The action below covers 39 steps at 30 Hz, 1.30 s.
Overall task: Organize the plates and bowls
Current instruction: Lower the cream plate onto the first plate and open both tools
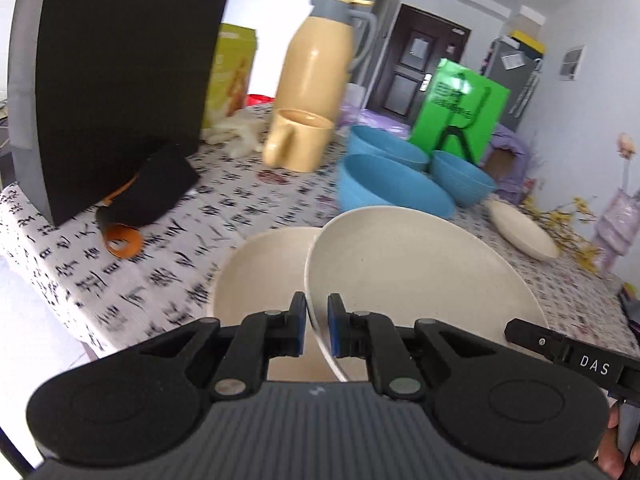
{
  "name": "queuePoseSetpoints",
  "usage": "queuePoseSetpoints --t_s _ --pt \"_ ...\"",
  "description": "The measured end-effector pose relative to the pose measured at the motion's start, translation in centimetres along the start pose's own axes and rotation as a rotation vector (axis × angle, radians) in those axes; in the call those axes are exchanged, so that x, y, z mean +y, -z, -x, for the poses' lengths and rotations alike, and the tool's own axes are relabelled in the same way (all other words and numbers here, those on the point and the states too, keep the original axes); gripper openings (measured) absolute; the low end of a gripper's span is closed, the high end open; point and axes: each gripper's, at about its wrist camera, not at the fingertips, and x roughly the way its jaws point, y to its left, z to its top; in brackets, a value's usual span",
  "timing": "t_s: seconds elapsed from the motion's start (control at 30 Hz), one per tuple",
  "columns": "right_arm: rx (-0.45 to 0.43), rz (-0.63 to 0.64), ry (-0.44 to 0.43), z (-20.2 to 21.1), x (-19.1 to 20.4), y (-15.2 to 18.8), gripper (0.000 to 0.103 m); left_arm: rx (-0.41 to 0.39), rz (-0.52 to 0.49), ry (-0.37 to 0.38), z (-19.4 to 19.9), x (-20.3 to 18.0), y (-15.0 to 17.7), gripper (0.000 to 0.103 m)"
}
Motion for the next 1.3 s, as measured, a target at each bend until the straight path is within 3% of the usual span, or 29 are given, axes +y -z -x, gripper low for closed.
queuePoseSetpoints --t_s 0.33,0.57,0.73,0.9,1.1,1.17,1.23,1.3 --pt "0.056 0.101 -0.012 -5.7 4.0 -0.7 0.020 0.022 -0.019 -0.091 -1.9 3.0 -0.7 0.013" --pt "0.030 0.235 0.040 -5.9 6.0 0.1 0.024 -0.001 -0.075 -0.125 -1.3 2.9 0.1 0.014" --pt "0.036 0.242 0.043 -5.6 5.9 0.6 0.023 0.007 -0.094 -0.131 -1.2 2.9 0.3 0.027" --pt "0.017 0.225 0.035 -4.2 5.3 0.7 0.025 -0.017 -0.100 -0.130 0.3 2.4 0.3 0.029" --pt "-0.031 0.181 0.062 -0.6 3.2 1.0 0.029 -0.073 -0.135 -0.081 2.3 -0.3 0.5 0.048" --pt "-0.049 0.163 0.087 1.1 1.9 1.4 0.040 -0.100 -0.152 -0.037 3.0 -1.9 1.1 0.054" --pt "-0.072 0.148 0.132 3.0 0.5 2.1 0.054 -0.123 -0.176 0.012 3.6 -3.5 1.9 0.070" --pt "-0.095 0.135 0.189 5.0 -1.0 2.8 0.059 -0.148 -0.226 0.085 4.4 -5.4 3.0 0.080"
